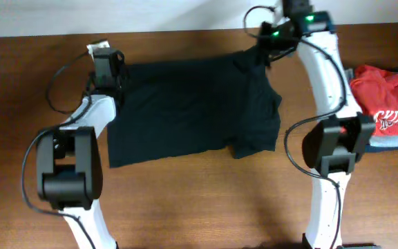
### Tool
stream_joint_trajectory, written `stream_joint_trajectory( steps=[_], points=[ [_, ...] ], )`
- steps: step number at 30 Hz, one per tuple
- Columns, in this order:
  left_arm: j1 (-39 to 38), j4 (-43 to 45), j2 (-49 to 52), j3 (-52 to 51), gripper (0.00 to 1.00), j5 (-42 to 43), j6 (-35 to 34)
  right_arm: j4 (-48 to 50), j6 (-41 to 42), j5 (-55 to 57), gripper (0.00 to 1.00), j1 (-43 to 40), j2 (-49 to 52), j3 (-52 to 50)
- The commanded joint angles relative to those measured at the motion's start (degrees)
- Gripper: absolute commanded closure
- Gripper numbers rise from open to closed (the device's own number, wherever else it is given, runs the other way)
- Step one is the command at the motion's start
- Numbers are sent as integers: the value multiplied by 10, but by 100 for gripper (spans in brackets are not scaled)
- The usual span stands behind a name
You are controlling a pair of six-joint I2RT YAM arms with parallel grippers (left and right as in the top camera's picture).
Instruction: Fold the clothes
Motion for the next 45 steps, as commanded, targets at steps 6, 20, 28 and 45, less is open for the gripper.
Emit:
stream_joint_trajectory(
  steps=[6, 20, 28, 45],
  points=[
    [16, -22, -86, 9, 99, -2, 24, -62, -61, -17, 96, -13, -20, 30],
    [25, -120, -91, 9, 99, -2, 24, -175, -99, -3, 96, -36, -20, 30],
    [29, -191, -91, 9, 99, -12, 23, -214, -121, 7, 96, -32, -20, 24],
    [57, -212, -90, 9, 99, 3, 19, -212, -121, 16, 96, 2, 12, 23]
  ],
)
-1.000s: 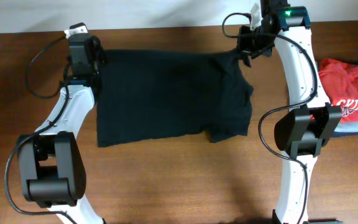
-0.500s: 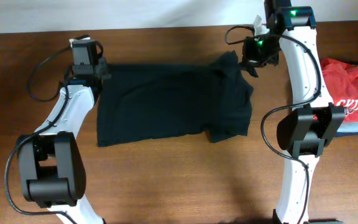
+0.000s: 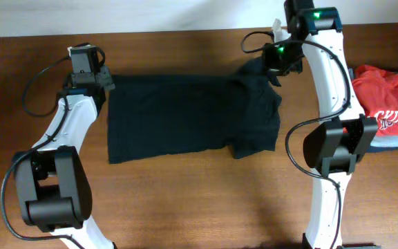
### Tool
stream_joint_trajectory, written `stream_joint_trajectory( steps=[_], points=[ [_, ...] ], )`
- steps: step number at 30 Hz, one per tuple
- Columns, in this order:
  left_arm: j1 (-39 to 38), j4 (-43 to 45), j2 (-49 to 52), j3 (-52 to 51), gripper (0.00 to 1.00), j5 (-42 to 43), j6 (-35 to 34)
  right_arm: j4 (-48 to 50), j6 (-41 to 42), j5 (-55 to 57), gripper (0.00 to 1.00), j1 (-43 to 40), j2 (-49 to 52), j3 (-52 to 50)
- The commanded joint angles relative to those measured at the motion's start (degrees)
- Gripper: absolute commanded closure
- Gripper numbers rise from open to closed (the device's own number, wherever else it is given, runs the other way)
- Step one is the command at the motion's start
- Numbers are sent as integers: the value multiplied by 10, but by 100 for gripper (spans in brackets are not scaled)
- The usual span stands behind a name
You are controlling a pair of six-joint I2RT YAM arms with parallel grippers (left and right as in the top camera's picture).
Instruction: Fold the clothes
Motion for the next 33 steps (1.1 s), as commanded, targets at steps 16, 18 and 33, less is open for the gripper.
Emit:
stream_joint_trajectory(
  steps=[16, 18, 33],
  points=[
    [11, -164, -11, 3, 99, 9, 5, 40, -8, 46, 96, -3, 27, -99],
    [11, -173, -11, 0, 99, 9, 5, 50, -8, 46, 96, -3, 27, -116],
    [11, -168, -7, -33, 70, 14, 5, 74, -6, 41, 73, -3, 27, -147]
  ],
)
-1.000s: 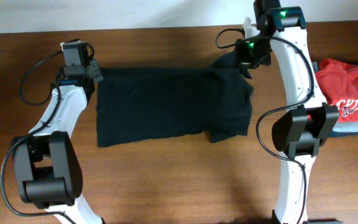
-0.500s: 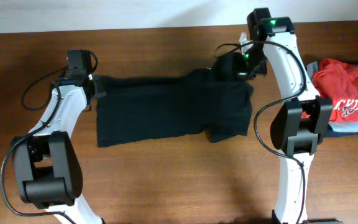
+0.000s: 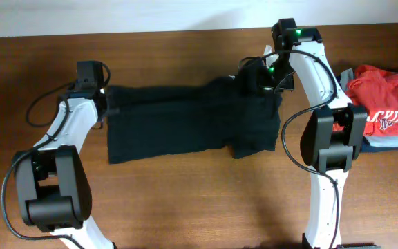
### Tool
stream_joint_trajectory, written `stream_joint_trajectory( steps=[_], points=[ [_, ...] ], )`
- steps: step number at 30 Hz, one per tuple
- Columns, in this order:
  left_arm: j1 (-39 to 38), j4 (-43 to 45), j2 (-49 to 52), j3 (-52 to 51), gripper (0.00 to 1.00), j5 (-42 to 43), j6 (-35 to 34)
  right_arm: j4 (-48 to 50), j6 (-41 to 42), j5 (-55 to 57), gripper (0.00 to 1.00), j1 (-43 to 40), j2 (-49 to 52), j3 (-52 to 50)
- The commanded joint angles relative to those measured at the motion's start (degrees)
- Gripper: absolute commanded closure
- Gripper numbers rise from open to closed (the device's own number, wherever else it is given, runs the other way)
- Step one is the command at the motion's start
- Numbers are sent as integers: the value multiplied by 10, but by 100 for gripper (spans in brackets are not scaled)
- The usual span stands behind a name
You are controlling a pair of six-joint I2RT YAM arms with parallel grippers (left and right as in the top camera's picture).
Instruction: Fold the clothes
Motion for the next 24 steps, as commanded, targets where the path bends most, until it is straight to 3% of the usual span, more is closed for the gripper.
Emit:
stream_joint_trajectory(
  steps=[1, 3, 6, 14, 24],
  points=[
    [10, 3, -7, -7, 59, -2, 4, 1, -6, 11, 67, -6, 4, -2],
    [10, 3, -7, -7, 40, -2, 4, 1, -2, 11, 64, -6, 4, -2],
    [10, 3, -7, -7, 32, -2, 4, 1, -2, 6, 64, -6, 4, -2],
    [10, 25, -8, -7, 28, 8, 3, 36, -2, -19, 64, -13, 4, 11],
    [10, 47, -8, -7, 32, 79, 3, 188, -2, -12, 62, -12, 6, 10]
  ],
)
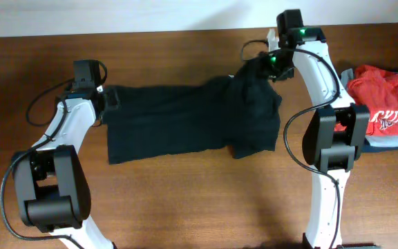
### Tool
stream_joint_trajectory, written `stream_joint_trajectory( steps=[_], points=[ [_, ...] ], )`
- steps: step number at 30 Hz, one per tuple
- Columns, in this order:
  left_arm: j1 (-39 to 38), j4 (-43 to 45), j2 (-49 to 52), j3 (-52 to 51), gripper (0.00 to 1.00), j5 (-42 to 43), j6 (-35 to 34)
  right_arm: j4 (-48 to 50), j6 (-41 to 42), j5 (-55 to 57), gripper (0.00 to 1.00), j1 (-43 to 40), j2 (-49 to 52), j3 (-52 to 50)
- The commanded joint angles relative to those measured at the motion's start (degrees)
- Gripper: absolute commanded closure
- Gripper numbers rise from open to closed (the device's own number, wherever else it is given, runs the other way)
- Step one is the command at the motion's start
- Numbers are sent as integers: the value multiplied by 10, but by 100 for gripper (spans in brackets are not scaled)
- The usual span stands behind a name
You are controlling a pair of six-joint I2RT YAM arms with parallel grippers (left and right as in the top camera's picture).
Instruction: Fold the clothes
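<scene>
A black T-shirt (192, 121) lies spread on the brown table (185, 207). Its far edge is drawn in toward the middle. My left gripper (106, 98) sits at the shirt's far left corner, and the cloth there is pulled out toward it. My right gripper (260, 68) is at the far right corner, where the fabric bunches up and rises to the fingers. Both appear shut on the cloth, though the fingertips are mostly hidden by the wrists and the dark fabric.
A pile of red clothing (385, 97) with white lettering lies at the right edge of the table on a bluish garment (389, 143). Both arm bases stand near the front edge. A pale wall runs behind the table.
My right gripper has moved a little farther back and right, lifting the bunched corner with it. The left gripper and the rest of the shirt look unchanged.
At first the shirt lay wide, with both grippers at its far corners near the back of the table. Then the left gripper stood farther left and the right lower. By the last moment the far edge was drawn forward, and it stays there now.
</scene>
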Motion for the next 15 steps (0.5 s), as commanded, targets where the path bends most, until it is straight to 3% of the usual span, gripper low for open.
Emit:
stream_joint_trajectory(
  steps=[1, 9, 15],
  points=[
    [2, 5, -8, -5, 34, 39, 3, 43, 0, -2, 62, -2, 9, 10],
    [-2, 6, -8, -5, 56, 49, 3, 132, 27, -2, 63, -2, 54, 10],
    [-16, 7, -7, -5, 82, 49, 3, 173, 60, -2, 64, -2, 88, 10]
  ],
)
